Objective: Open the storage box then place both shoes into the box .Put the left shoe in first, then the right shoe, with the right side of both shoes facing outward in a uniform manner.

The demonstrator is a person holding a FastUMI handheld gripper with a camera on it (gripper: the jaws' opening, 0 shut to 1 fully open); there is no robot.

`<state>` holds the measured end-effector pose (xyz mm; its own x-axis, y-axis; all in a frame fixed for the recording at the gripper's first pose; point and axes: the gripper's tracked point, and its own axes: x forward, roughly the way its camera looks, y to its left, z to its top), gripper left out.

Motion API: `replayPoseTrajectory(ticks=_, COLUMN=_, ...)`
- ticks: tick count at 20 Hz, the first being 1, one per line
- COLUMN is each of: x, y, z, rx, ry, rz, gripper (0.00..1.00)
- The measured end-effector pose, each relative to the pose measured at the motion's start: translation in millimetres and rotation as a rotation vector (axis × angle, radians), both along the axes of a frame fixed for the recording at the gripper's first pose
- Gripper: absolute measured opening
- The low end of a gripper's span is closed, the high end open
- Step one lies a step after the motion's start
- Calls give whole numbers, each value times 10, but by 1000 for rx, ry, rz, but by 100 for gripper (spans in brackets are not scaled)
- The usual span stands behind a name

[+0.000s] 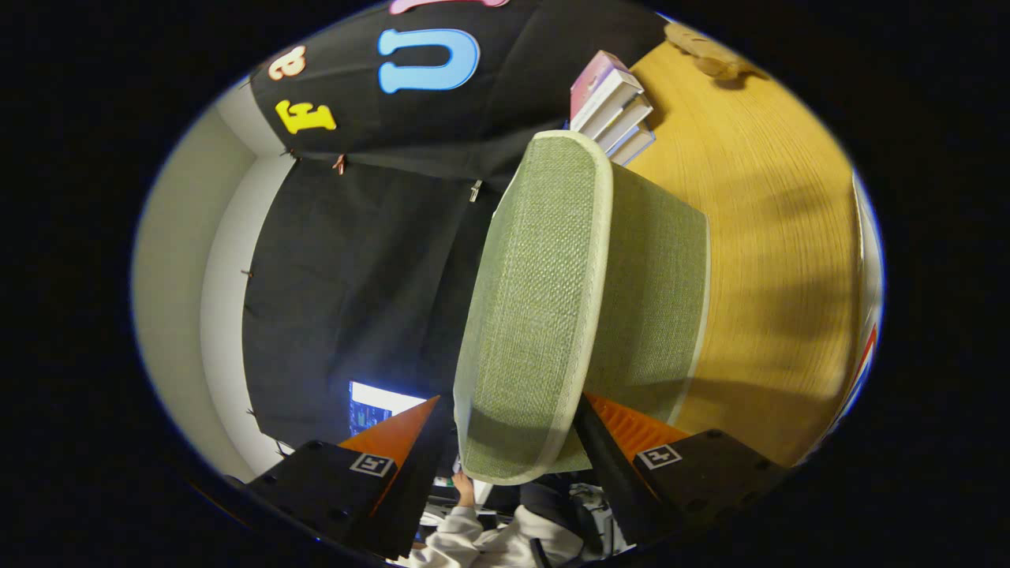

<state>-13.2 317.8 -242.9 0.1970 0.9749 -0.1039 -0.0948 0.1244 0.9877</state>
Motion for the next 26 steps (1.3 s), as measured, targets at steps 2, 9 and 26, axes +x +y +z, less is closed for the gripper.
replayPoseTrajectory(ticks=2, x=2, y=-41, z=23, rx=15, ry=24, rz=4, gripper=75)
replayPoseTrajectory(ticks=9, x=165, y=-148, z=296, rx=45, ry=100, rz=-88, gripper=6)
replayPoseTrajectory(ticks=26, x=244, y=349, z=1271, rx=-238, ry=-42, rz=-47, gripper=5)
